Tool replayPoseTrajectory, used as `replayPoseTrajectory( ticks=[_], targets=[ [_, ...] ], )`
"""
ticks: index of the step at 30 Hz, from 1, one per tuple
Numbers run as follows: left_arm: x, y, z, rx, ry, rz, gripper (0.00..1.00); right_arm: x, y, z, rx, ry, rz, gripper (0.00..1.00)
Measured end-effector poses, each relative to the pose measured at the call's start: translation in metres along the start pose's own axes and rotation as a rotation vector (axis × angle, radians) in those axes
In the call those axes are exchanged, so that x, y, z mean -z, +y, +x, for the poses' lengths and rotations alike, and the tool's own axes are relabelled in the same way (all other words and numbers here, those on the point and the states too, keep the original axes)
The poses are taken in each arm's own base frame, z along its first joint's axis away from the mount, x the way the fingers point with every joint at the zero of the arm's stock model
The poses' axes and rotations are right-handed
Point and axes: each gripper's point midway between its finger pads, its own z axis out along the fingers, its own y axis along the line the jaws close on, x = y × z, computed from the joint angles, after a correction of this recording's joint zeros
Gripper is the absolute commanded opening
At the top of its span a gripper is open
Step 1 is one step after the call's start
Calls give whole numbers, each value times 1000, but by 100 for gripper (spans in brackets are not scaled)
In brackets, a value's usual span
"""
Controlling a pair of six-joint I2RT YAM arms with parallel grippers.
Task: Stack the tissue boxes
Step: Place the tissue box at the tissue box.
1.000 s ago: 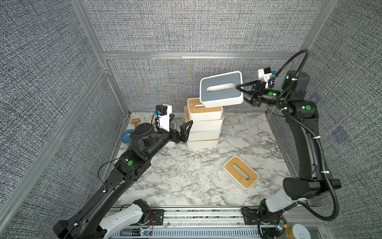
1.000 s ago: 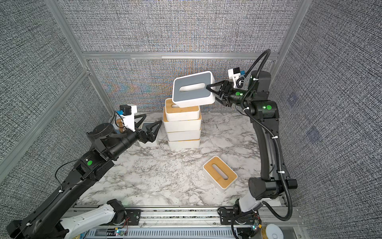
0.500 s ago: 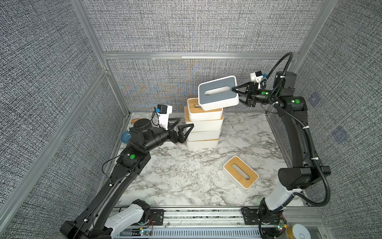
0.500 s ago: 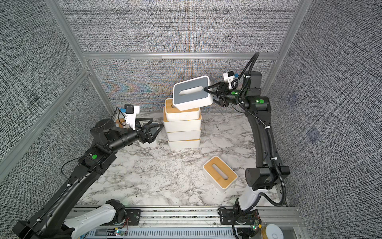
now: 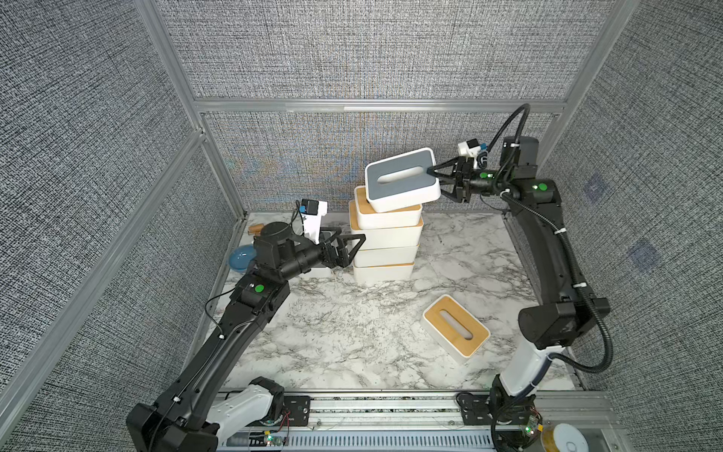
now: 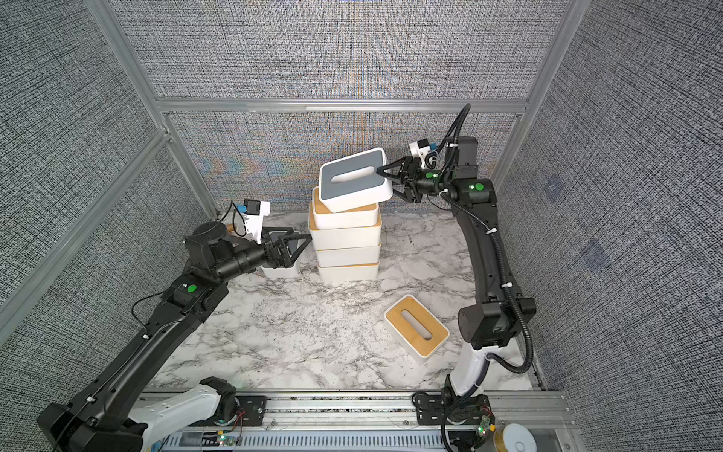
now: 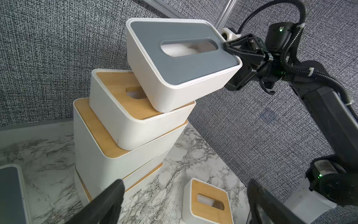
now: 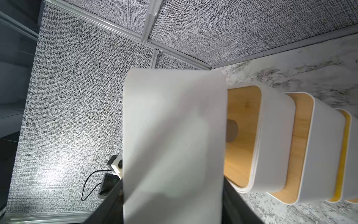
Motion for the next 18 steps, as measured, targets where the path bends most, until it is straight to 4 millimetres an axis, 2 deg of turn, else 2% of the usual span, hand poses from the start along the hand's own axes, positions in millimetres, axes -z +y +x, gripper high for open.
replayPoseTrajectory(
  ticks=[11,18],
  targets=[
    [-1,7,2,8,1,-18,100,-19,-10,0,-57,37,-20,44],
    [-1,9,3,10,1,-25,100,-23,-14,0,-63,56,-30,58]
  ],
)
